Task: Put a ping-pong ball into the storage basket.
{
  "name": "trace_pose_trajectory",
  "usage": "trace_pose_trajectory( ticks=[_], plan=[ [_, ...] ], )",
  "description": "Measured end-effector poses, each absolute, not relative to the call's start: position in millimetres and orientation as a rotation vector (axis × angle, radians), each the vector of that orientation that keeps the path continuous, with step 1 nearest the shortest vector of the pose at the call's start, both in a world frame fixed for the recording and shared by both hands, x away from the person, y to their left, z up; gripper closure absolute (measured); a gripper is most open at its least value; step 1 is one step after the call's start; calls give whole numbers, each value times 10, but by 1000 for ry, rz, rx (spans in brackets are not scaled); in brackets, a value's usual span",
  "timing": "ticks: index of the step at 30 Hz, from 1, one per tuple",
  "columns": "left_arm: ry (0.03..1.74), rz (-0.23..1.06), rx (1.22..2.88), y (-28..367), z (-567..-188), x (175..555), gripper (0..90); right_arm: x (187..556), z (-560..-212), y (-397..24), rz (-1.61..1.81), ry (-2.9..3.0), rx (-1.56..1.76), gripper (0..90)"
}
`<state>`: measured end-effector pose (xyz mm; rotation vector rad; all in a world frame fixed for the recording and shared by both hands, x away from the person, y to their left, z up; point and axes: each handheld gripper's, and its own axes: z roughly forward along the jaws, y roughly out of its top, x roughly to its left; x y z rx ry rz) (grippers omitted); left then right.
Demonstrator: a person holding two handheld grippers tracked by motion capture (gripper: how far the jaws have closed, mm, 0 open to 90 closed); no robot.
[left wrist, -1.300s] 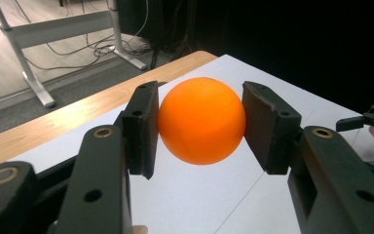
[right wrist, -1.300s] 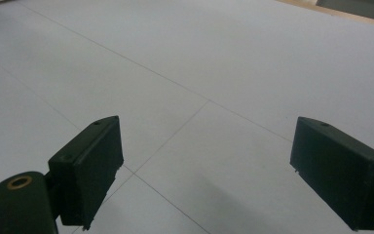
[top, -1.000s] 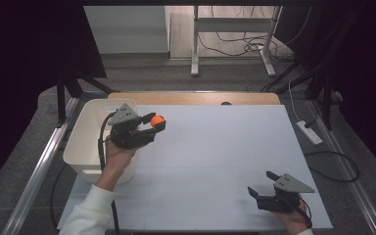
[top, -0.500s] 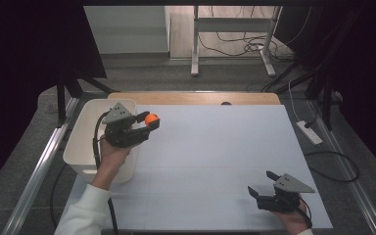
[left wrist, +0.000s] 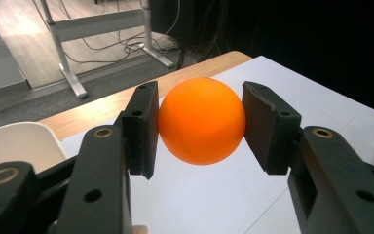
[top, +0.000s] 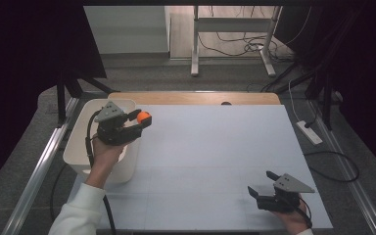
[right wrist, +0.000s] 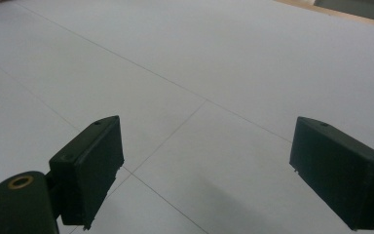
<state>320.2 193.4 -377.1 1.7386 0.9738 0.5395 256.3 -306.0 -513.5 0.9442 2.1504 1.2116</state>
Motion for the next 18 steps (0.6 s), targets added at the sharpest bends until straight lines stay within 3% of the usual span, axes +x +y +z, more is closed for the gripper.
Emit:
trace_pose_trajectory(
  ticks=[18],
  plan=[
    [1033, 575, 1720, 2129, -3765, 3237, 507, 2561, -5135, -3058, 1213, 2151, 945, 118]
  ],
)
